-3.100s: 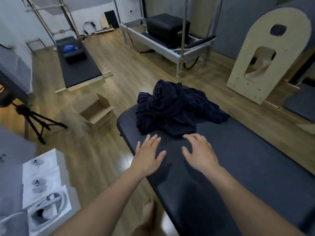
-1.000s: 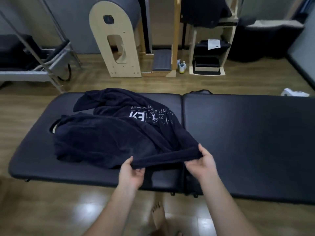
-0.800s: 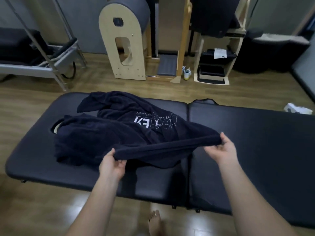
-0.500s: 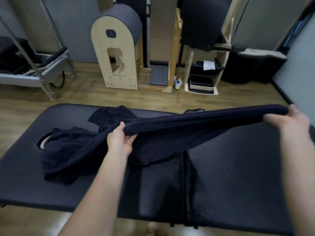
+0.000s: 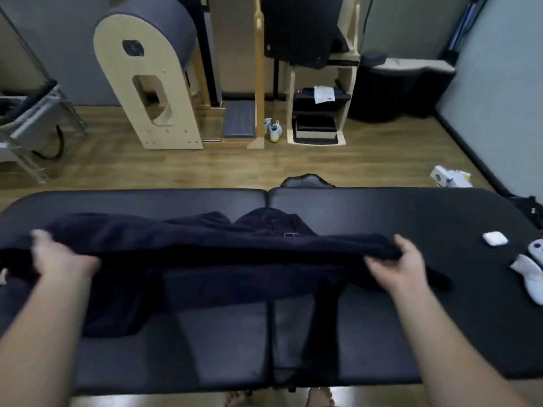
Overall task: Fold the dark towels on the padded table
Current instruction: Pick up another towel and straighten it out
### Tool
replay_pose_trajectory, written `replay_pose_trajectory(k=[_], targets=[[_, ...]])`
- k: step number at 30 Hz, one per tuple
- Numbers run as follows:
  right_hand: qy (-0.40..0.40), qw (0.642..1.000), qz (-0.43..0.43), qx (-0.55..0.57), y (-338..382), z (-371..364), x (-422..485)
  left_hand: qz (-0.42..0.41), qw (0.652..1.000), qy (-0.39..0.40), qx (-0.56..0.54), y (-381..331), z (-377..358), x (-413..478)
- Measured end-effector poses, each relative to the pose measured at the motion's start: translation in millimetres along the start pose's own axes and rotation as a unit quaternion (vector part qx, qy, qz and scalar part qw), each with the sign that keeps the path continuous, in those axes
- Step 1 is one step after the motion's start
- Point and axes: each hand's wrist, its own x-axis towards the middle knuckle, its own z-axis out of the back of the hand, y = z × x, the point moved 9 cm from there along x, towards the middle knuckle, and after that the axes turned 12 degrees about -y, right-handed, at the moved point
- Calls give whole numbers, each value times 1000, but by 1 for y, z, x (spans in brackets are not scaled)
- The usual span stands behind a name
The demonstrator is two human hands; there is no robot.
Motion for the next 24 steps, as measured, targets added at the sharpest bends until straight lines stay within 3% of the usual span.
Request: replay_pose_trajectory(k=[2, 5, 7, 8, 12, 14, 18, 24], targets=[[-7, 994, -81, -72, -58, 27, -4, 70, 993, 49, 80, 77, 0, -179], [-51, 974, -169, -143, -120, 73, 1, 238, 919, 157, 272, 222, -2, -263], [-40, 958, -198, -203, -143, 81, -4, 273, 871, 224, 343, 286, -7, -315], [-29, 953, -207, -221, -152, 84, -9, 269, 863, 230, 360, 303, -10, -328], [-25, 941, -226, -251, -164, 95, -20, 189, 914, 205, 296, 308, -35, -327], [-64, 955, -210, -198, -154, 98, -13, 147, 939, 192, 244, 291, -43, -319], [-162, 966, -185, -82, -124, 105, 16, 98, 947, 215, 219, 259, -42, -307], [-153, 974, -135, -102, -87, 103, 38, -54, 994, 9, 98, 109, 32, -166]])
